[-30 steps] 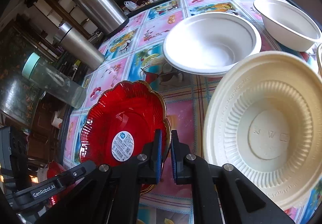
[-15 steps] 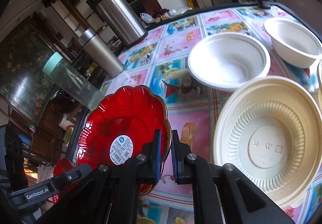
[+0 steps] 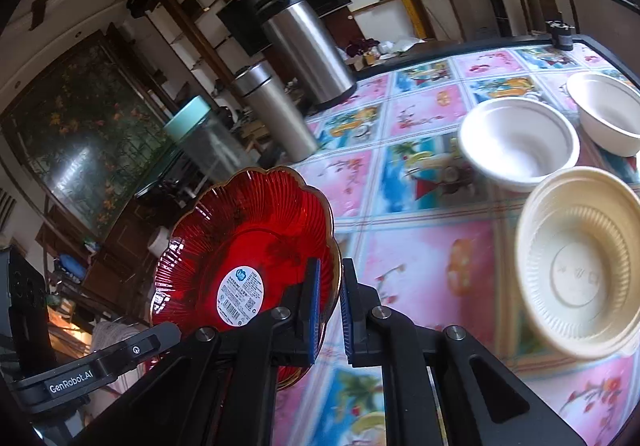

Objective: Organize plates and bowls
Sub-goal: 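Lift the red scalloped plate with the right gripper toward the darker red plate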

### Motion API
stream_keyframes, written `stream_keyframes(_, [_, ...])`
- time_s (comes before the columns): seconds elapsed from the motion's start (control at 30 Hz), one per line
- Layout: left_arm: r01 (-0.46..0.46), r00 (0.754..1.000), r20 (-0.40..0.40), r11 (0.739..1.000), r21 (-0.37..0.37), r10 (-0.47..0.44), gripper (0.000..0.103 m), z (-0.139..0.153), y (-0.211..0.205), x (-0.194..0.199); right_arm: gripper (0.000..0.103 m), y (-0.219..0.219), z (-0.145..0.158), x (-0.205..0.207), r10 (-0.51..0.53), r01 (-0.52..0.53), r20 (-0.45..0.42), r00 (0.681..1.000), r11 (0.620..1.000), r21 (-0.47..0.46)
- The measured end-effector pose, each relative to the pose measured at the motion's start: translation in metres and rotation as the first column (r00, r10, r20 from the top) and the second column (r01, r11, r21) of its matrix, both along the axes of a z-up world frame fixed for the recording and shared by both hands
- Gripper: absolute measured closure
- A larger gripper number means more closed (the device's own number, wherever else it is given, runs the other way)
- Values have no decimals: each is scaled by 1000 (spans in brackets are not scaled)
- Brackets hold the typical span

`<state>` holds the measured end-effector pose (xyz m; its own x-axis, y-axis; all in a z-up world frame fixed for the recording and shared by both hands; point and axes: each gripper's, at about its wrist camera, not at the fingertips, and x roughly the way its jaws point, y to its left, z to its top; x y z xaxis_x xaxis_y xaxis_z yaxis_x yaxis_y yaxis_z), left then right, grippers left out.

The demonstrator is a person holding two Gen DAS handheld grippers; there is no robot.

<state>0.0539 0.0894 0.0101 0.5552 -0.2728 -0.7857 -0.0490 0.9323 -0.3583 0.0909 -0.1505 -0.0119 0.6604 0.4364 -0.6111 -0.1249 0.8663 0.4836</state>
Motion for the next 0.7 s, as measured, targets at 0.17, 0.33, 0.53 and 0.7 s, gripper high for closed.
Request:
stream_keyframes(0.17, [-55,998,26,998,8,55,92,5,36,-28,94,44,12,-20,76,-75,29,997,997,-16])
stream_keyframes(0.33, [-129,991,20,992,3,129,92,-5,73,-52,92,88,11,-46,158,-156,30,987,986,-64])
stream_keyframes(0.53, [-179,984,-22,984,4,179,92,-29,98,-68,92,130,-7,-65,222,-223,-23,975,969,-110])
stream_keyframes(0.7, [-218,975,-35,976,18,219,92,-39,114,-74,91,155,-25,-72,262,-271,-77,962,954,-131])
